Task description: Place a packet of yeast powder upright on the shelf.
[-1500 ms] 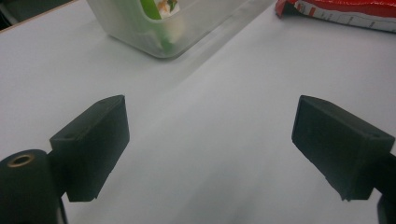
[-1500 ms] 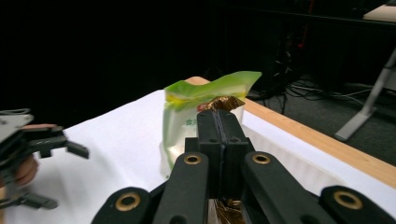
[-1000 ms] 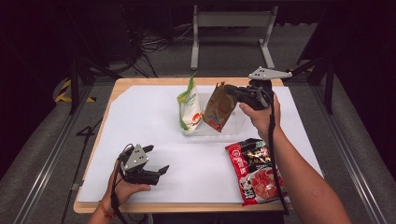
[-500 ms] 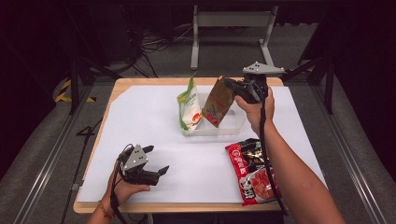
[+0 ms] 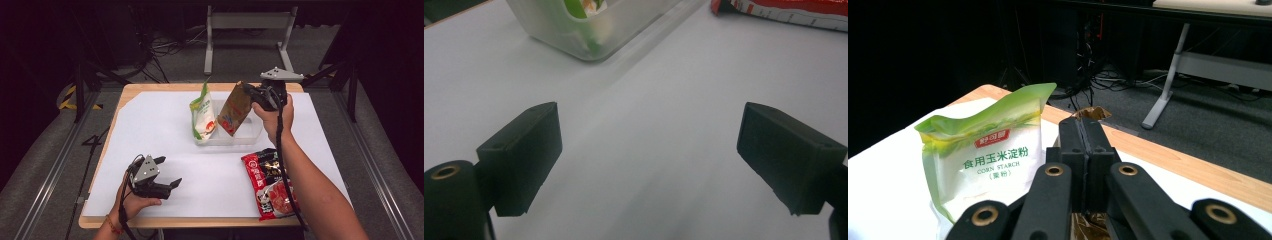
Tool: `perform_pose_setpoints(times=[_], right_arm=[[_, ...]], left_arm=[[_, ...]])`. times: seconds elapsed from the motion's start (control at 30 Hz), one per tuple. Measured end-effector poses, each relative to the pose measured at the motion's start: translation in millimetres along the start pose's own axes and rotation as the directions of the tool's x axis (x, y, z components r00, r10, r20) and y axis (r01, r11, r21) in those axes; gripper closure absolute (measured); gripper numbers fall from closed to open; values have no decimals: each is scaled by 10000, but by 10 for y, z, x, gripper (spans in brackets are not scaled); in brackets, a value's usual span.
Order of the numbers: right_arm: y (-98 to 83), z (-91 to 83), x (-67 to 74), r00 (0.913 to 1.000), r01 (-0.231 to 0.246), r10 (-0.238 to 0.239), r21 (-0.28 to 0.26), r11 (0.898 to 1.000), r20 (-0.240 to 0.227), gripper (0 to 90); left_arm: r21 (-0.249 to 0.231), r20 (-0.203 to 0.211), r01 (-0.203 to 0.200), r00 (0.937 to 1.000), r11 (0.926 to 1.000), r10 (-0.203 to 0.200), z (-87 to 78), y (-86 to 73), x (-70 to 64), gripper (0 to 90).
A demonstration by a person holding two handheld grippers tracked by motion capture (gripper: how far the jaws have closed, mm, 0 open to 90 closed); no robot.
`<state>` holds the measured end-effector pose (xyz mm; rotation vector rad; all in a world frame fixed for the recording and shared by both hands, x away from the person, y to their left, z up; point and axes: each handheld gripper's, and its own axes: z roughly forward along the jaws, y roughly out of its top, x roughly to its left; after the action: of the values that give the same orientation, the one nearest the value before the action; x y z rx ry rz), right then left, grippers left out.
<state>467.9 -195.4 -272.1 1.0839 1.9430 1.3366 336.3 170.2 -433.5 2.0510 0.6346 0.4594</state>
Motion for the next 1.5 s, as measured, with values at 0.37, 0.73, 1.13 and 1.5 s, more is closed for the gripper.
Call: perform_pose_setpoints(times=[0.37, 0.73, 1.13, 1.5], right_arm=[[-33, 49, 129, 9968, 534, -552, 316, 9981, 575, 896], [-194, 295, 235, 9989, 473, -471, 746, 9961, -43, 890], [-303, 299, 235, 9971, 588, -548, 768, 9953, -528, 870], [-348, 257, 185, 9890, 969, -859, 881, 9914, -1206, 796]], left_arm=[[76, 63, -42, 10000, 10000, 42, 14, 4, -12, 117], [-10, 40, 30, 10000, 10000, -30, -14, -14, 8, 117], [80, 34, -17, 10000, 10000, 16, 8, -12, -3, 117], [165, 90, -41, 10000, 9999, 40, 24, -9, -7, 117]])
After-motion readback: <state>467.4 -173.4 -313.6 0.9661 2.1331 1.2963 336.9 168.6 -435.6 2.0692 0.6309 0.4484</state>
